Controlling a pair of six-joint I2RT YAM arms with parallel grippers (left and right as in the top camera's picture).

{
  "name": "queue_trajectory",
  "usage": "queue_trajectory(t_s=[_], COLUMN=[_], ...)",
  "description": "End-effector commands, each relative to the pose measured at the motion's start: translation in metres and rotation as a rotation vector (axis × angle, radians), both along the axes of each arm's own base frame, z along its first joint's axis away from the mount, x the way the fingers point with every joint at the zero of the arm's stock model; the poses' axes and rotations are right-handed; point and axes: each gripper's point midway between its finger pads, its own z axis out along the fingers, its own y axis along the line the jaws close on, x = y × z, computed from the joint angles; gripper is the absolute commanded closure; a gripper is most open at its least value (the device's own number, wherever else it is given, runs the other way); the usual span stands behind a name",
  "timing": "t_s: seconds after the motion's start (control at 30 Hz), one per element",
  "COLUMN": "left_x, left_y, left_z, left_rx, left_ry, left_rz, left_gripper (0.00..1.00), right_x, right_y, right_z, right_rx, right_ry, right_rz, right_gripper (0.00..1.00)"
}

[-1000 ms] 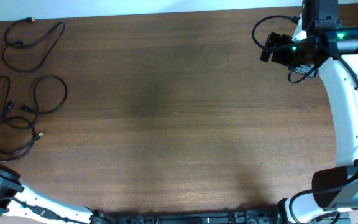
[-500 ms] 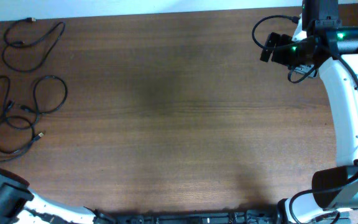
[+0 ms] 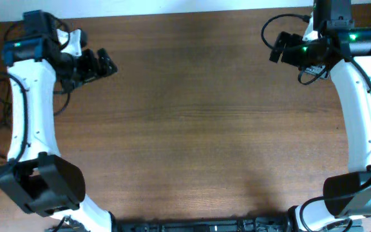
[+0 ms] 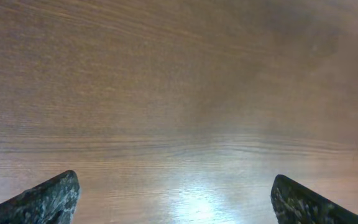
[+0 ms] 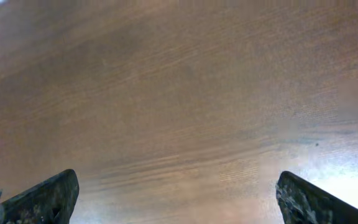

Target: Untangle cables

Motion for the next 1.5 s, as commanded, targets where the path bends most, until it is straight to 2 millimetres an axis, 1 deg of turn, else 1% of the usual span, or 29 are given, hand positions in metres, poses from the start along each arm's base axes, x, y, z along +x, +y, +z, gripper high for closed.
queue_trajectory(t_s=[0.0, 0.03, 0.07, 0.1, 0.17, 0.2, 0.23, 0.3, 0.37, 0.43, 0.47, 0.5, 0.53, 0.6, 0.67, 0.7, 0.73, 0.9, 1.0, 1.03, 1.1, 1.13, 1.2, 1.23, 1.27, 1.3, 1.4, 1.47], left_x=[-0.003, -0.003, -0.003, -0.003, -0.003, -0.003, -0.003, -0.003, -0.003, -0.003, -0.003, -0.003, -0.003, -0.003, -0.003, -0.003, -0.003, -0.003, -0.003, -0.003, -0.003, -0.003, -0.003, -0.003, -0.003, -0.003, -0.003, -0.003], left_y=[-0.003, -0.003, -0.003, -0.003, -0.003, -0.003, -0.003, -0.003, -0.003, -0.003, -0.003, -0.003, -0.003, -0.003, -0.003, -0.003, -0.003, -0.003, -0.003, -0.003, -0.003, -0.003, -0.003, -0.003, -0.003, -0.003, -0.003, -0.003], left_z=[0.006, 0.006, 0.006, 0.006, 0.006, 0.006, 0.006, 0.006, 0.006, 0.006, 0.006, 0.006, 0.006, 0.006, 0.006, 0.006, 0.006, 0.006, 0.006, 0.006, 0.006, 0.006, 0.006, 0.006, 0.006, 0.006, 0.006, 0.006], left_rx=[0.091, 0.092, 0.092, 0.091, 0.091, 0.092, 0.092, 0.091, 0.091, 0.091, 0.091, 0.091, 0.091, 0.091, 0.091, 0.091, 0.091, 0.091, 0.091, 0.091, 0.091, 0.091, 0.091, 0.091, 0.091, 0.091, 0.091, 0.091], left_ry=[-0.020, -0.021, -0.021, -0.020, -0.020, -0.021, -0.021, -0.020, -0.020, -0.020, -0.020, -0.020, -0.020, -0.020, -0.020, -0.020, -0.020, -0.020, -0.020, -0.020, -0.020, -0.020, -0.020, -0.020, -0.020, -0.020, -0.020, -0.020], left_rz=[-0.029, -0.029, -0.029, -0.029, -0.029, -0.029, -0.029, -0.029, -0.029, -0.029, -0.029, -0.029, -0.029, -0.029, -0.029, -0.029, -0.029, -0.029, -0.029, -0.029, -0.029, -0.029, -0.029, -0.029, -0.029, -0.029, -0.029, -0.029], left_gripper=[0.01, 0.01, 0.01, 0.01, 0.01, 0.01, 0.01, 0.01, 0.01, 0.01, 0.01, 0.01, 0.01, 0.01, 0.01, 0.01, 0.01, 0.01, 0.01, 0.01, 0.01, 0.01, 0.01, 0.01, 0.01, 0.01, 0.01, 0.01], right_x=[-0.003, -0.006, -0.009, -0.010, -0.014, -0.020, -0.035, -0.068, -0.100, -0.136, -0.159, -0.174, -0.188, -0.220, -0.233, -0.236, -0.235, -0.221, -0.205, -0.198, -0.190, -0.185, -0.170, -0.158, -0.148, -0.147, -0.158, -0.166], right_y=[0.008, 0.023, 0.041, 0.045, 0.046, 0.046, 0.040, 0.021, 0.011, 0.001, 0.000, -0.003, -0.006, -0.007, -0.004, -0.003, -0.003, -0.004, -0.003, -0.003, -0.003, -0.003, -0.004, -0.004, -0.003, -0.003, -0.003, -0.003], right_z=[0.002, 0.003, 0.006, 0.006, 0.008, 0.013, 0.023, 0.038, 0.054, 0.074, 0.088, 0.094, 0.096, 0.079, 0.066, 0.058, 0.052, 0.038, 0.019, 0.010, -0.008, -0.012, -0.008, 0.000, 0.014, 0.021, 0.051, 0.054], right_rx=[0.043, 0.119, 0.174, 0.178, 0.172, 0.170, 0.138, 0.041, -0.015, -0.069, -0.100, -0.126, -0.142, -0.140, -0.123, -0.122, -0.121, -0.117, -0.111, -0.109, -0.104, -0.103, -0.112, -0.116, -0.129, -0.138, -0.176, -0.190], right_ry=[-0.002, 0.005, 0.000, 0.001, 0.005, 0.005, 0.007, 0.025, 0.026, -0.005, -0.044, -0.070, -0.091, -0.092, -0.073, -0.051, -0.028, 0.057, 0.160, 0.210, 0.306, 0.319, 0.247, 0.170, 0.069, 0.031, -0.129, -0.196], right_rz=[0.025, 0.069, 0.161, 0.182, 0.184, 0.183, 0.166, 0.115, 0.088, 0.067, 0.108, 0.117, 0.106, 0.102, 0.113, 0.115, 0.116, 0.121, 0.127, 0.130, 0.135, 0.136, 0.134, 0.130, 0.145, 0.158, 0.189, 0.197], right_gripper=[0.01, 0.01, 0.01, 0.02, 0.02, 0.02, 0.02, 0.02, 0.02, 0.02, 0.02, 0.02, 0.02, 0.02, 0.02, 0.02, 0.02, 0.02, 0.02, 0.02, 0.02, 0.02, 0.02, 0.02, 0.02, 0.02, 0.02, 0.02])
